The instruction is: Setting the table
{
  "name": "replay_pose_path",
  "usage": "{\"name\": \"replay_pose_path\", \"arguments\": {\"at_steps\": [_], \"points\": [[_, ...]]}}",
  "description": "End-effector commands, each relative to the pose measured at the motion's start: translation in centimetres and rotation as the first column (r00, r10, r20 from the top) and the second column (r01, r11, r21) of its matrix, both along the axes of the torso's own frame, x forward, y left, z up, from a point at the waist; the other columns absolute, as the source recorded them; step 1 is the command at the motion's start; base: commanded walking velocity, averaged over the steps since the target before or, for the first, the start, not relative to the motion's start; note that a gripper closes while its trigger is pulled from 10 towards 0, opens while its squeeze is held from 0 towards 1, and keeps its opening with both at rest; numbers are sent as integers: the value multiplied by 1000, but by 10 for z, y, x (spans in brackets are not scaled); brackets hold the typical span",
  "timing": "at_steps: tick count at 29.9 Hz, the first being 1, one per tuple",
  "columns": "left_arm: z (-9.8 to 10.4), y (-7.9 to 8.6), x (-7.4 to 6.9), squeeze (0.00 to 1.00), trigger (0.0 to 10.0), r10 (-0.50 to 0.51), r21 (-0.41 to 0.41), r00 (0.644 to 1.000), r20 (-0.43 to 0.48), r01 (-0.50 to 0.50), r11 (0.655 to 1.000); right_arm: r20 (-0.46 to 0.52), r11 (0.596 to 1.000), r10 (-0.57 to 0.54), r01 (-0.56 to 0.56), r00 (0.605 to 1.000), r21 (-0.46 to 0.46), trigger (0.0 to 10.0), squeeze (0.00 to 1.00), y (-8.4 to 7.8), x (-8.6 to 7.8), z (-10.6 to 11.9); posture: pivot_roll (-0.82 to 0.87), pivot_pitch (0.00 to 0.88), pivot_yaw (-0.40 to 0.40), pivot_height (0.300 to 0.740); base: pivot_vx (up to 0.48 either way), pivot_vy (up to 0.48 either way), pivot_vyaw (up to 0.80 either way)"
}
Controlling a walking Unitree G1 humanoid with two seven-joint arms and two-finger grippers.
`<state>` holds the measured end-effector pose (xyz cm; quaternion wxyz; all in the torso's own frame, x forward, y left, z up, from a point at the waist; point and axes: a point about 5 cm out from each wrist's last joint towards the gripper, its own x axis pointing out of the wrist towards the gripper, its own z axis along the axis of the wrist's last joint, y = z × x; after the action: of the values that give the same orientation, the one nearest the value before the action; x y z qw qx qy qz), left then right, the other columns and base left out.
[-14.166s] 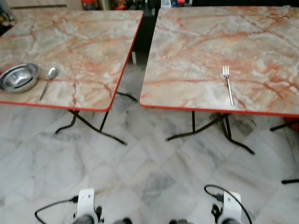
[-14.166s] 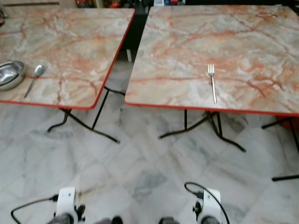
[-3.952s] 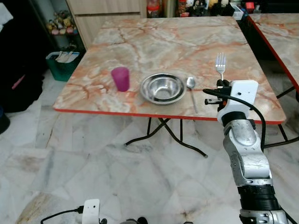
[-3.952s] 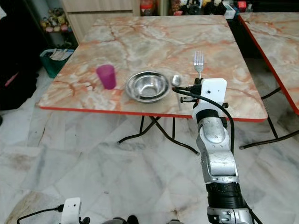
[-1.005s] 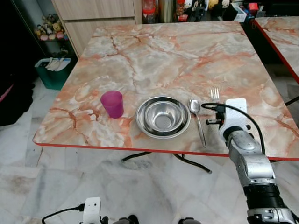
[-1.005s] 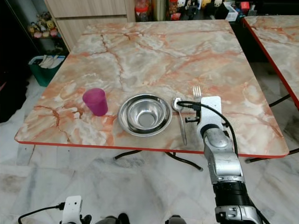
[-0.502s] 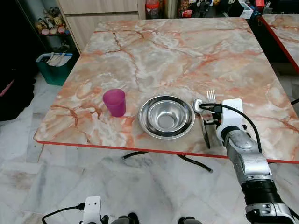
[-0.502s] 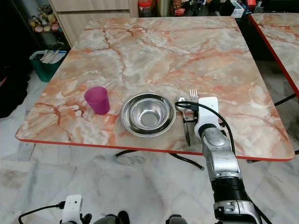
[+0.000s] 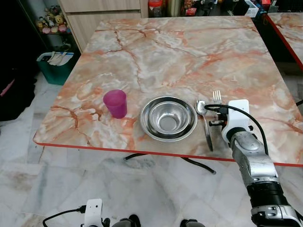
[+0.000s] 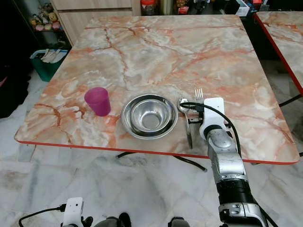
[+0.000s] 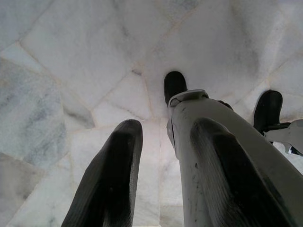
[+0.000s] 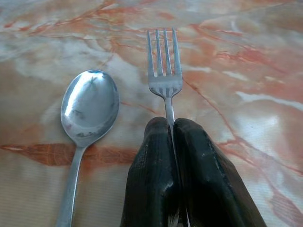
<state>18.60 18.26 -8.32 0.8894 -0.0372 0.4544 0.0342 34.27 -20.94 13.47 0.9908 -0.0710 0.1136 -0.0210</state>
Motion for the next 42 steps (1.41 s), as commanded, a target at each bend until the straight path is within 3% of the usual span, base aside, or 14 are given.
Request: {"name": "replay_pose_path", "arguments": {"at_steps": [1, 14, 42], "points": [[-5, 5, -10, 0, 10000, 12, 5, 999, -40, -12, 1000, -23, 1000, 1, -1, 1000, 19, 10000, 0, 0, -2, -7, -65, 185, 68, 740, 0, 0, 0], [-5, 5, -11, 0, 10000, 10, 1, 999, -44, -10, 1000, -36, 999, 20, -19, 999, 44, 10000, 0, 6, -3, -11, -64, 187, 69, 740, 0, 0, 0], [-5, 5, -11, 0, 10000, 9, -4, 999, -46, -9, 1000, -70, 999, -15, 17, 997, 31, 10000, 0, -3, -10, -19, -64, 189, 70, 740, 0, 0, 0]]}}
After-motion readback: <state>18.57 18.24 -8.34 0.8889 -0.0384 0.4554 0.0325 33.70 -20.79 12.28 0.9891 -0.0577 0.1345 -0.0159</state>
